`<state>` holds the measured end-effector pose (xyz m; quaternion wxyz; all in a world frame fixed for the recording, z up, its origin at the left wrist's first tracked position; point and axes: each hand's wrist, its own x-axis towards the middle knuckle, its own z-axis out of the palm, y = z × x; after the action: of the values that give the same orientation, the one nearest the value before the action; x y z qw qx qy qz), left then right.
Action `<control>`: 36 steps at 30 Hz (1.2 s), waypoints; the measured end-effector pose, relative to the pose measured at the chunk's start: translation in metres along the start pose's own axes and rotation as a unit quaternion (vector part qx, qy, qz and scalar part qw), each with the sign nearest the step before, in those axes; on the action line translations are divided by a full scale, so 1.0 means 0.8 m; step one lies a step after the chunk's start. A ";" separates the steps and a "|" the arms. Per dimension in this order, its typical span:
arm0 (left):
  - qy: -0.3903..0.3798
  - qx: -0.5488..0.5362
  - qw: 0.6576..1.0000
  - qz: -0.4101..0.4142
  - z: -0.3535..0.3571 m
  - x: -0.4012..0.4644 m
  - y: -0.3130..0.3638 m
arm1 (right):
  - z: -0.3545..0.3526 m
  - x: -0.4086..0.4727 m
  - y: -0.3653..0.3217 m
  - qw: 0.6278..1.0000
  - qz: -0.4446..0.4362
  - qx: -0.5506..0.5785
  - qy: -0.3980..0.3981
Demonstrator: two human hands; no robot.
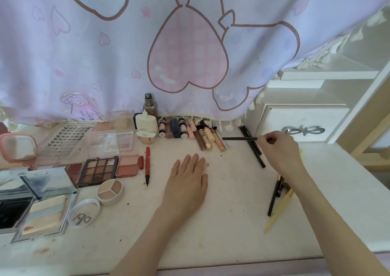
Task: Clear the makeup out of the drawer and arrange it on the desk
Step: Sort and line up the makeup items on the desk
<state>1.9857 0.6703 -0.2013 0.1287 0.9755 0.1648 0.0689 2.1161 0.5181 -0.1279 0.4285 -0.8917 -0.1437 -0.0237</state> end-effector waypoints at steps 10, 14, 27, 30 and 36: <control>0.207 -0.371 0.905 -0.033 -0.061 -0.019 0.036 | 0.004 -0.041 -0.030 0.922 0.026 0.374 -0.098; 0.199 -0.351 0.913 -0.070 -0.069 -0.025 0.014 | 0.010 -0.047 -0.035 0.897 0.046 0.419 -0.133; 0.124 -0.139 0.983 -0.007 -0.065 -0.042 0.035 | 0.042 -0.062 -0.047 0.849 0.085 0.492 -0.173; 0.094 -0.048 0.994 -0.007 -0.066 -0.043 0.035 | 0.049 -0.069 -0.049 0.868 0.066 0.455 -0.190; 0.045 -0.155 0.985 -0.053 -0.067 -0.039 0.042 | 0.069 -0.047 -0.052 0.847 0.136 0.480 -0.185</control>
<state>1.9572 0.6411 -0.1437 0.2746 0.9295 0.2091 0.1302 2.0639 0.5760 -0.1374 0.7673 -0.5733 -0.0916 0.2722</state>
